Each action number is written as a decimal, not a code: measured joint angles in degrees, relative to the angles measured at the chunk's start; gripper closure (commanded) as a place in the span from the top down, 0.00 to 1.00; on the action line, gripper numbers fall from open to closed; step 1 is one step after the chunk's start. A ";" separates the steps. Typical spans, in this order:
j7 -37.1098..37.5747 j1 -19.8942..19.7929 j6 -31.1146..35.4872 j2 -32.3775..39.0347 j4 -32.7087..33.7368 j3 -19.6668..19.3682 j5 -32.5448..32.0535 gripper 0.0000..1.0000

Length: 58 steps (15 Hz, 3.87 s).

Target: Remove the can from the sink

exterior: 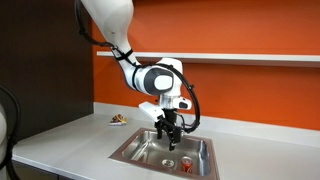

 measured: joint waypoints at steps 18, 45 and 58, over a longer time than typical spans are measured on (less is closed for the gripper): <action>-2.71 -4.36 0.02 22.22 18.84 1.47 6.67 1.00; -2.83 -7.04 -0.27 35.89 31.22 4.23 6.68 1.00; -2.80 -7.08 -3.97 36.19 32.24 4.23 6.68 1.00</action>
